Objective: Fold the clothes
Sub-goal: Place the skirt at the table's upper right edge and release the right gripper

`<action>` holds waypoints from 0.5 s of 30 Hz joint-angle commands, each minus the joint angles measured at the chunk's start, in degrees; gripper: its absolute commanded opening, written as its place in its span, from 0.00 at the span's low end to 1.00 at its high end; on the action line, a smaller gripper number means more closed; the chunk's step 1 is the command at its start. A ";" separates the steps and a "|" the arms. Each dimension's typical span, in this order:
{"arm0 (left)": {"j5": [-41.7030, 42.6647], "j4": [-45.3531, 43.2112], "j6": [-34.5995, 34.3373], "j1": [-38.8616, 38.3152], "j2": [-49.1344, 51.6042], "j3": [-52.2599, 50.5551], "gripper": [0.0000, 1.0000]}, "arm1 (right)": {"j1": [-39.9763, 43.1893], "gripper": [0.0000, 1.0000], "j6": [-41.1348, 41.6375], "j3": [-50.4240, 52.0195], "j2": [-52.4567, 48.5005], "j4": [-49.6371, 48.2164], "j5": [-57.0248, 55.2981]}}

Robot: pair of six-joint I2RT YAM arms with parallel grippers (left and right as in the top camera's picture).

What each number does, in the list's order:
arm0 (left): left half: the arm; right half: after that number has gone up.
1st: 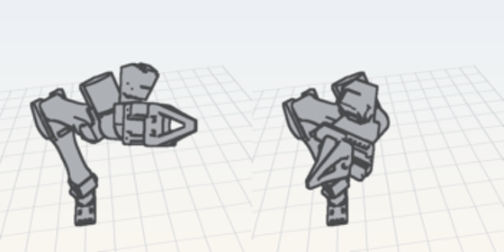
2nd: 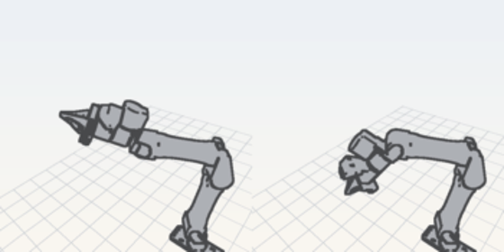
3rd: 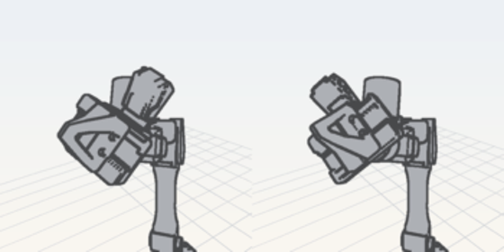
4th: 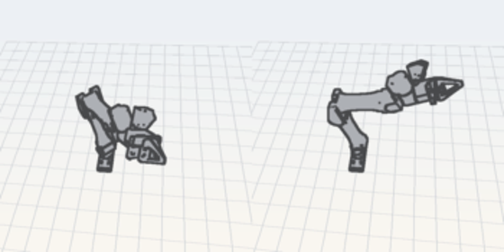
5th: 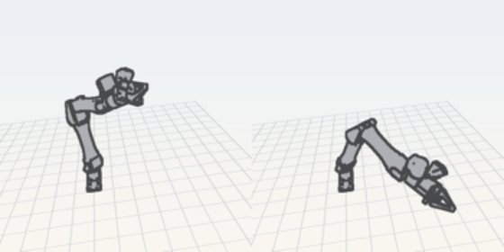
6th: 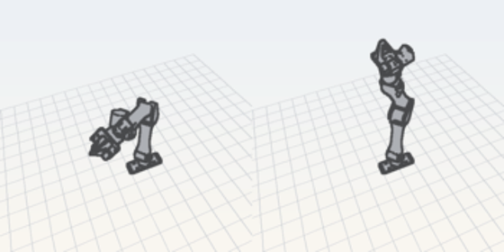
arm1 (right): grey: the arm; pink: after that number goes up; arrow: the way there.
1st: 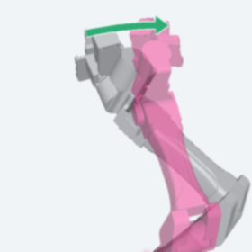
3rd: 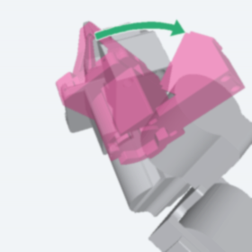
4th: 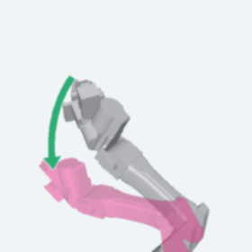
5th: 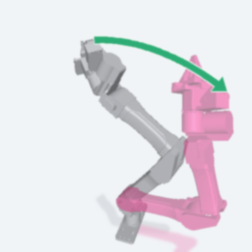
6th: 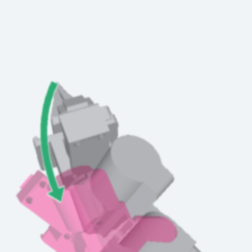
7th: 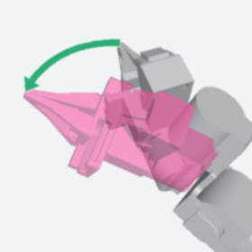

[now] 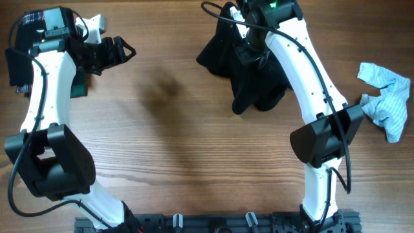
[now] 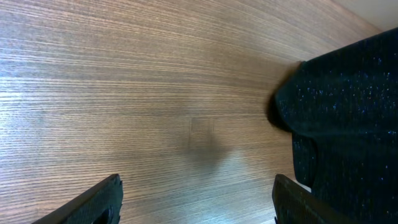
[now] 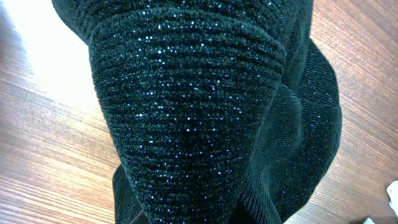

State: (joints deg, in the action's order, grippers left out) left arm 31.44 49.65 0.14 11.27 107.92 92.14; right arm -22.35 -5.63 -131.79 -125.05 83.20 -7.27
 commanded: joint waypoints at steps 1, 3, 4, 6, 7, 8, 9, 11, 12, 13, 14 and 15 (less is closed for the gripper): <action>0.68 0.20 0.50 0.15 -1.31 1.01 0.77 | 1.77 0.04 1.27 -1.86 0.02 -0.66 -3.56; 0.68 0.22 0.50 0.15 -1.31 1.01 0.77 | 3.65 0.04 1.22 -2.64 0.46 -0.20 -3.69; 0.68 0.20 0.50 0.15 -1.31 1.01 0.77 | 4.92 0.04 1.33 -3.23 0.87 0.00 -3.61; 0.68 0.24 0.48 0.15 -1.31 1.01 0.77 | 7.76 0.04 1.40 -4.74 1.88 0.22 -2.25; 0.68 0.24 0.48 0.15 -1.31 1.01 0.76 | 8.92 0.04 1.36 -5.49 2.32 0.37 -1.42; 0.68 0.26 0.48 0.15 -1.31 1.01 0.77 | 10.16 0.04 1.31 -6.32 2.75 0.48 -0.46; 0.68 0.24 0.48 0.15 -1.31 1.01 0.77 | 12.20 0.04 1.29 -7.67 3.50 0.72 0.90; 0.70 0.24 0.46 0.15 -1.31 1.01 0.77 | 16.41 0.04 0.70 -9.73 5.27 1.62 1.51; 0.70 0.24 0.44 0.15 -1.31 1.01 0.77 | 17.94 0.04 -0.59 -10.36 5.84 2.29 1.44; 0.70 0.26 0.44 0.15 -1.31 1.01 0.76 | 19.50 0.04 -1.20 -10.93 6.40 3.13 0.35; 0.70 0.28 0.44 0.15 -1.31 1.01 0.77 | 21.07 0.04 -1.64 -11.30 6.91 3.82 -1.03; 0.70 0.28 0.42 0.15 -1.31 1.01 0.77 | 22.69 0.04 -1.90 -11.52 7.48 4.39 -2.10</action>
State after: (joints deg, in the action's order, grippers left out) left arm 31.42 49.87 0.14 11.27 107.92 92.14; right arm -4.62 -6.04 -139.55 -123.83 86.30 -6.24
